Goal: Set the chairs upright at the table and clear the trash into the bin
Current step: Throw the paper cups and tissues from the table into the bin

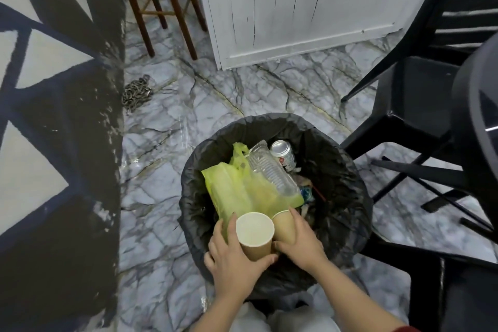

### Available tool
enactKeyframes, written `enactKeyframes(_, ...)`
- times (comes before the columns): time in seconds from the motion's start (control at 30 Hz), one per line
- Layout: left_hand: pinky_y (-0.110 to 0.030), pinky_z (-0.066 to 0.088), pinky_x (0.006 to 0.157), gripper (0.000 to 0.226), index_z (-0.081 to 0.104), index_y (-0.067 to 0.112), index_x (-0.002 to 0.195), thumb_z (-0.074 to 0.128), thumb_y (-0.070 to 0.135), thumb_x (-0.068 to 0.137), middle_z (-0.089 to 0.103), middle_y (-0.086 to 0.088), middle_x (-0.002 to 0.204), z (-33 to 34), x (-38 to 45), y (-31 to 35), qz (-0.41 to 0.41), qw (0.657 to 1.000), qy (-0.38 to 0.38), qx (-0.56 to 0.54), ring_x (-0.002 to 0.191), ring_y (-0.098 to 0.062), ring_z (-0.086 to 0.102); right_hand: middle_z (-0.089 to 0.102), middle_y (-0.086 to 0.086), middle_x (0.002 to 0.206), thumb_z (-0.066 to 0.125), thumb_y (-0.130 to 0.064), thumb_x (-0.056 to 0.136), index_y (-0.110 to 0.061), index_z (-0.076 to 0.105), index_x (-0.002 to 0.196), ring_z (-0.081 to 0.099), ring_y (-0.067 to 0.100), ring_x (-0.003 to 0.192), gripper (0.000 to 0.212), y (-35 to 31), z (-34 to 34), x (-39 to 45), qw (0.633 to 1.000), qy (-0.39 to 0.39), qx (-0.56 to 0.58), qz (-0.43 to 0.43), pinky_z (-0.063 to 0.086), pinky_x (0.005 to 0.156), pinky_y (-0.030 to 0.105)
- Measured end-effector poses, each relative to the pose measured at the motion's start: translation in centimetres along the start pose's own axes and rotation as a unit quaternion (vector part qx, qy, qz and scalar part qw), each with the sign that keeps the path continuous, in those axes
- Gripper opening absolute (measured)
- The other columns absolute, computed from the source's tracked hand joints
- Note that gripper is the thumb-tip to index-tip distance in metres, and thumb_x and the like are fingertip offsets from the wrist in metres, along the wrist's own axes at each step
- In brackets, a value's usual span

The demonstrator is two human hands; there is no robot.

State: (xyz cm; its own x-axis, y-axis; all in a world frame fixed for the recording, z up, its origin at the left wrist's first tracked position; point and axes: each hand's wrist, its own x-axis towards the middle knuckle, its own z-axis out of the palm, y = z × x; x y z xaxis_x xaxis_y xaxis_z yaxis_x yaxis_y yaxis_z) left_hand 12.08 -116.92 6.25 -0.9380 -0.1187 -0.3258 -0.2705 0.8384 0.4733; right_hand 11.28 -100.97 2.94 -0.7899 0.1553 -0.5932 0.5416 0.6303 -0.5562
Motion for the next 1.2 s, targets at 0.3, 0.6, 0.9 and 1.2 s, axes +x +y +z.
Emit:
enactKeyframes(0.3, -0.052, 0.015, 0.111, 0.082, 0.022, 0.027, 0.143, 0.053, 0.063, 0.076, 0.018, -0.003, 0.154, -6.3, -0.8, 4.5, 0.030, 0.996, 0.021, -0.076, 0.141, -0.025, 0.015, 0.024, -0.002, 0.152, 0.069, -0.041, 0.074, -0.032, 0.011, 0.145, 0.033, 0.017, 0.134, 0.092, -3.1, -7.8, -5.5, 0.997, 0.036, 0.067, -0.011, 0.033, 0.108, 0.040)
enactKeyframes(0.6, -0.047, 0.015, 0.115, 0.070, 0.029, 0.027, 0.140, 0.061, 0.047, 0.082, 0.020, -0.005, 0.153, -13.2, -1.3, 10.3, 0.054, 0.997, -0.027, -0.049, 0.141, -0.025, 0.018, 0.020, -0.003, 0.154, 0.064, -0.041, 0.079, -0.030, 0.016, 0.145, 0.024, 0.014, 0.139, 0.082, -6.3, -16.1, -12.5, 0.995, 0.075, 0.059, -0.024, 0.026, 0.113, 0.033)
enactKeyframes(0.9, -0.043, 0.021, 0.114, 0.067, 0.030, 0.022, 0.141, 0.054, 0.051, 0.085, 0.022, -0.004, 0.153, -15.3, -1.6, 24.7, 0.271, 0.959, -0.077, -0.027, 0.140, -0.026, 0.019, 0.023, -0.010, 0.152, 0.060, -0.046, 0.075, -0.040, 0.021, 0.140, 0.022, 0.009, 0.139, 0.076, -6.3, -26.8, -19.6, 0.963, 0.242, 0.111, -0.046, 0.025, 0.114, 0.038)
enactKeyframes(1.2, -0.040, 0.027, 0.113, 0.064, 0.034, 0.021, 0.139, 0.058, 0.046, 0.085, 0.029, -0.001, 0.149, -11.4, -8.4, 39.0, 0.472, 0.866, -0.153, -0.067, 0.136, -0.019, 0.025, 0.035, -0.015, 0.134, 0.066, -0.031, 0.080, -0.028, 0.027, 0.140, 0.035, 0.010, 0.127, 0.072, 3.2, -36.5, -28.4, 0.891, 0.421, 0.166, 0.033, 0.032, 0.102, 0.025)
